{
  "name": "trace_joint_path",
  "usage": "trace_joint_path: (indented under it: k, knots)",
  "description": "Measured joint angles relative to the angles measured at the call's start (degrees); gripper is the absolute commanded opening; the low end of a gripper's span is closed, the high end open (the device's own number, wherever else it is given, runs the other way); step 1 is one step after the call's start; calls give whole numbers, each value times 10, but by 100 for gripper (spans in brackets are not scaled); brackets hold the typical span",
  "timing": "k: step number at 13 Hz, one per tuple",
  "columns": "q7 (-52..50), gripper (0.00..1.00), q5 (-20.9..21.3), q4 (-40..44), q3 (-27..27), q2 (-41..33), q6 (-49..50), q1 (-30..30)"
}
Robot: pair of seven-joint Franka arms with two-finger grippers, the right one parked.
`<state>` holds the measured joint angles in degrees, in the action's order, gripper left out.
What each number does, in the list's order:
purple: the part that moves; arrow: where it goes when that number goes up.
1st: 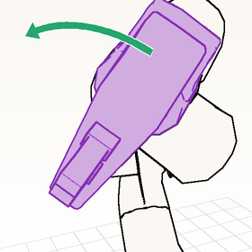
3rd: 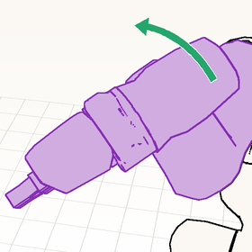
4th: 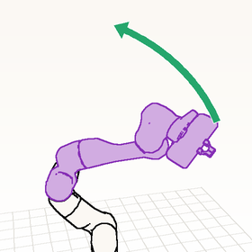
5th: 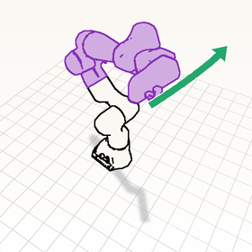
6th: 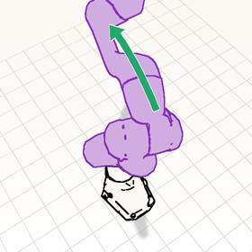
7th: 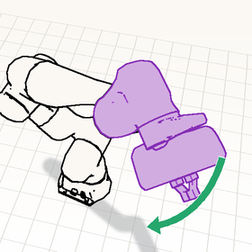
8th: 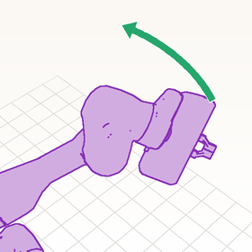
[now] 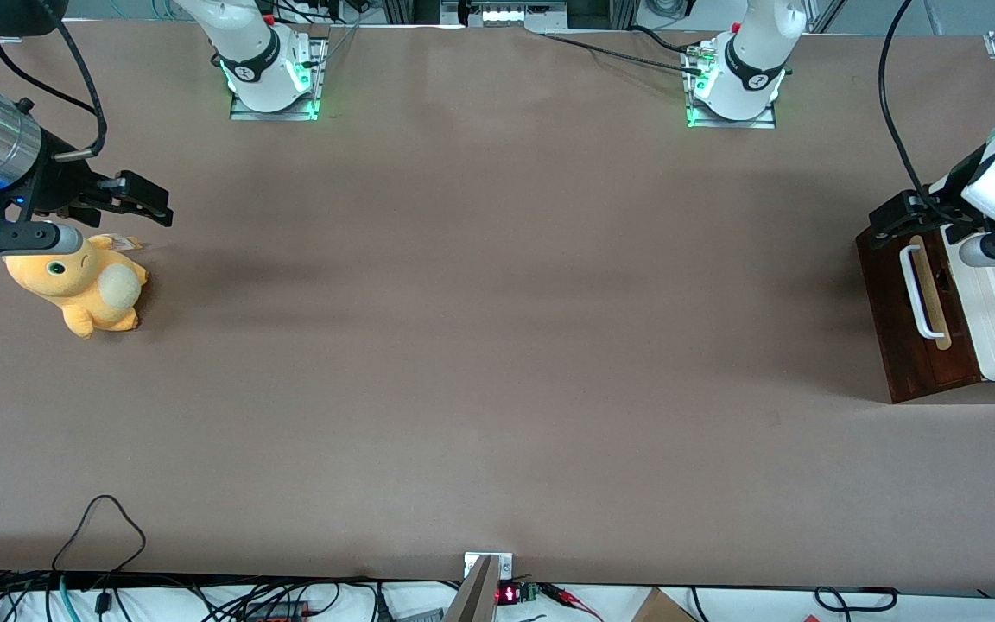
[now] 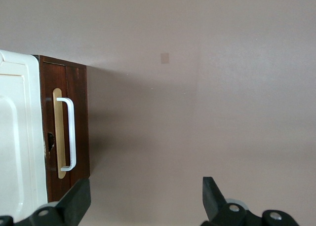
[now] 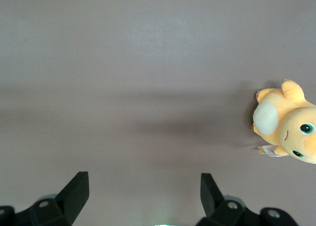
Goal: Open lower drawer with left arm only
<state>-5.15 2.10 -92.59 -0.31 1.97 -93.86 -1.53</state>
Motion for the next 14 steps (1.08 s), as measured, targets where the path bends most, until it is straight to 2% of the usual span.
trace_joint_path:
  k: [14]
  knots:
    - [13,100,-1,4,1,0,39,0]
